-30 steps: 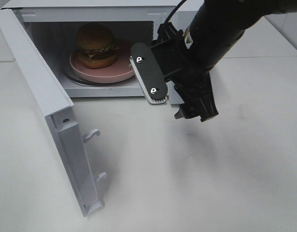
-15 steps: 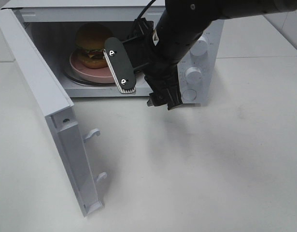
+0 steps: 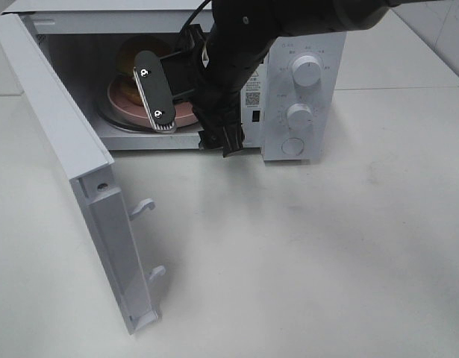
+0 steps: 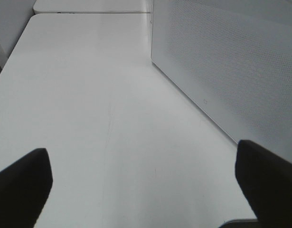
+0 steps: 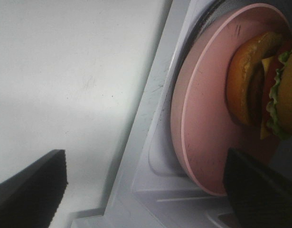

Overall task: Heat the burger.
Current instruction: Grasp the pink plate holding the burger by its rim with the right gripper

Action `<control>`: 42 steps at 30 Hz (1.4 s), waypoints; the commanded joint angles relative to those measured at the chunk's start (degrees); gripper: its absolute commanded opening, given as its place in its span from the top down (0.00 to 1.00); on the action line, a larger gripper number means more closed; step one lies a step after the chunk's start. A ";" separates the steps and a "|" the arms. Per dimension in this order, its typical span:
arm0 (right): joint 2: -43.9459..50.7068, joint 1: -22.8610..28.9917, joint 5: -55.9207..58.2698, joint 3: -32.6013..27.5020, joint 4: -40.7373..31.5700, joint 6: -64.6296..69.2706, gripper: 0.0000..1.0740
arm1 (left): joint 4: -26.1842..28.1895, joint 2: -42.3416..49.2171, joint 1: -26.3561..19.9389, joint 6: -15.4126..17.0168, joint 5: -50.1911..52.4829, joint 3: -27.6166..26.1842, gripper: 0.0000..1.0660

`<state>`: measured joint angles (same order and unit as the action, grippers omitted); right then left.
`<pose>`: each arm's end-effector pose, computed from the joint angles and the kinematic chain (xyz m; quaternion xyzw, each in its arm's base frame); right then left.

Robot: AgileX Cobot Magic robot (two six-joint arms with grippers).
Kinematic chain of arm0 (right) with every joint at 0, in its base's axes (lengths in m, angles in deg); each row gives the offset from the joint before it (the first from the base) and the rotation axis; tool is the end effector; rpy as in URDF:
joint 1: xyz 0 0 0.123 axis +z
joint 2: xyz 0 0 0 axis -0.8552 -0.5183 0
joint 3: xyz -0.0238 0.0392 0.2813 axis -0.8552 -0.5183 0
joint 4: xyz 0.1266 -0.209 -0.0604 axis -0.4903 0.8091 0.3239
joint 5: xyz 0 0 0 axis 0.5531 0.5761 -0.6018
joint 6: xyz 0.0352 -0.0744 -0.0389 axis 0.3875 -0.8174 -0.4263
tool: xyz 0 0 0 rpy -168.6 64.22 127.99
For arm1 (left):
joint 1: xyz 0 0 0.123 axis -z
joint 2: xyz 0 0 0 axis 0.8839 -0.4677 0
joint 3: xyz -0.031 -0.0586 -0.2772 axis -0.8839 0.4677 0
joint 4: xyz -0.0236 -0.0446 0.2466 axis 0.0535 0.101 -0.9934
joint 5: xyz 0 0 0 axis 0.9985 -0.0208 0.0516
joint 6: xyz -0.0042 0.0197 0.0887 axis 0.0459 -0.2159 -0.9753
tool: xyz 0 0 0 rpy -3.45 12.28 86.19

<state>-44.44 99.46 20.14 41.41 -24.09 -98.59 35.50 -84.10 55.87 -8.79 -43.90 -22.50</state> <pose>0.3591 0.2933 0.2139 -0.7853 0.5105 -0.1614 0.3108 -0.0079 -0.0130 0.2812 0.0093 0.8511 -0.0155 0.5247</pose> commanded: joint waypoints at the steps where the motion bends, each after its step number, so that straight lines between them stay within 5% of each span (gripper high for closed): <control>1: -2.18 0.06 -0.17 2.23 -0.11 1.15 0.21 | -0.17 1.09 -0.23 0.34 0.63 0.06 0.06; 42: -21.31 -3.90 4.93 26.47 -6.02 2.86 0.29 | -0.17 1.09 -0.23 0.34 0.63 0.06 0.06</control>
<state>-64.95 96.14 24.67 66.79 -29.25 -96.24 35.50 -84.10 55.87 -8.79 -43.90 -22.50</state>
